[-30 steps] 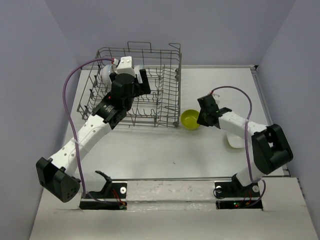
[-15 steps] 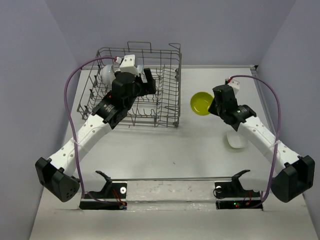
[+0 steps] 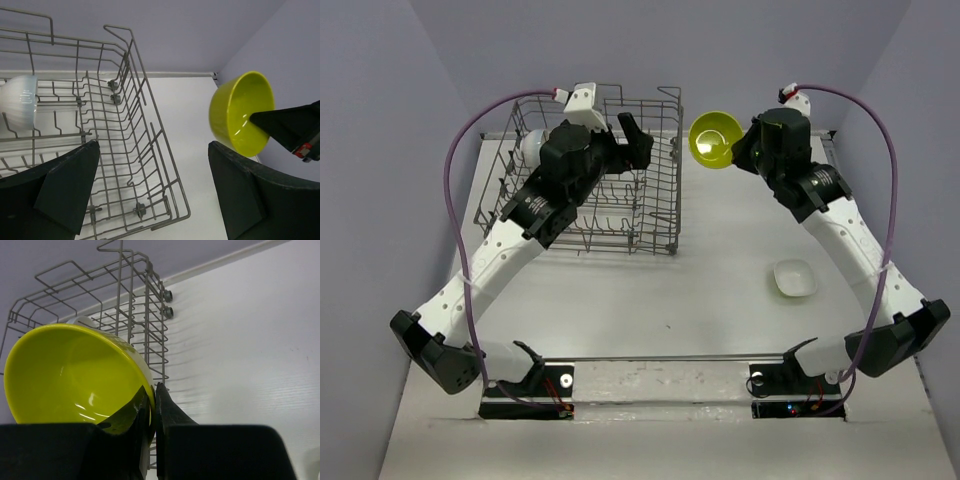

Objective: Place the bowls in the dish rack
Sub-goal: Pass from the right arm to the left

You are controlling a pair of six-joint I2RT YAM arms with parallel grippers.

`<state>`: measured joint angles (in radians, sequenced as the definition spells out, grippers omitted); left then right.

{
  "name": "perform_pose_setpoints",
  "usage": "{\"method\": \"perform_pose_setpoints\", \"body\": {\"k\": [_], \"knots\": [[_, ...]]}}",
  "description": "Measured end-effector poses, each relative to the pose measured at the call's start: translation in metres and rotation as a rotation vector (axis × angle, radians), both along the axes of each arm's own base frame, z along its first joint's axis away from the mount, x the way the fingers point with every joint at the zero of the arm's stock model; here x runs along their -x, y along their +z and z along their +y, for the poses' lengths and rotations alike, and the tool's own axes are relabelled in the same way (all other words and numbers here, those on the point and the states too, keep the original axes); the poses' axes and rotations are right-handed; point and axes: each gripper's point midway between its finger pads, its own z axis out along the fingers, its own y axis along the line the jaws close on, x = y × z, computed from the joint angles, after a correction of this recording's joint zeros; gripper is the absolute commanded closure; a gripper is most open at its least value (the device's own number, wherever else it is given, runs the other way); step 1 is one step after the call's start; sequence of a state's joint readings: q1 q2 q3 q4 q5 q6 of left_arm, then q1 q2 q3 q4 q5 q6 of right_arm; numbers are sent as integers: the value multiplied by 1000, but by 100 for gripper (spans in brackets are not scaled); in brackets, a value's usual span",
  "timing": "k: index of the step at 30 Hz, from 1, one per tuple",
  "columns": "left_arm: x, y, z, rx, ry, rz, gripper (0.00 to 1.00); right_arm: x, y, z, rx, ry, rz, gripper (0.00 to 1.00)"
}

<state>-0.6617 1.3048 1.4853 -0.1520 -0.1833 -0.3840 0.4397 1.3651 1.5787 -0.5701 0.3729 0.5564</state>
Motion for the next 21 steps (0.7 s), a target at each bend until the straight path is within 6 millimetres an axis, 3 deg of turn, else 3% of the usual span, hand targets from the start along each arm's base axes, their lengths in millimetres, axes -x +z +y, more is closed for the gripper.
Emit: {"method": "perform_pose_setpoints", "body": {"k": [5,10,15,21], "knots": [[-6,5,-11,6,-8,5,1,-17,-20,19,18,38,51,99],[-16,-14,-23,-26,1,49,5,-21,-42,44,42,88,104,99],[-33,-31,-32,-57,33,83,10,-17,-33,60,38,124,91,99],[-43,-46,-34,-96,73,115,17,-17,-21,64,29,133,65,99]]}}
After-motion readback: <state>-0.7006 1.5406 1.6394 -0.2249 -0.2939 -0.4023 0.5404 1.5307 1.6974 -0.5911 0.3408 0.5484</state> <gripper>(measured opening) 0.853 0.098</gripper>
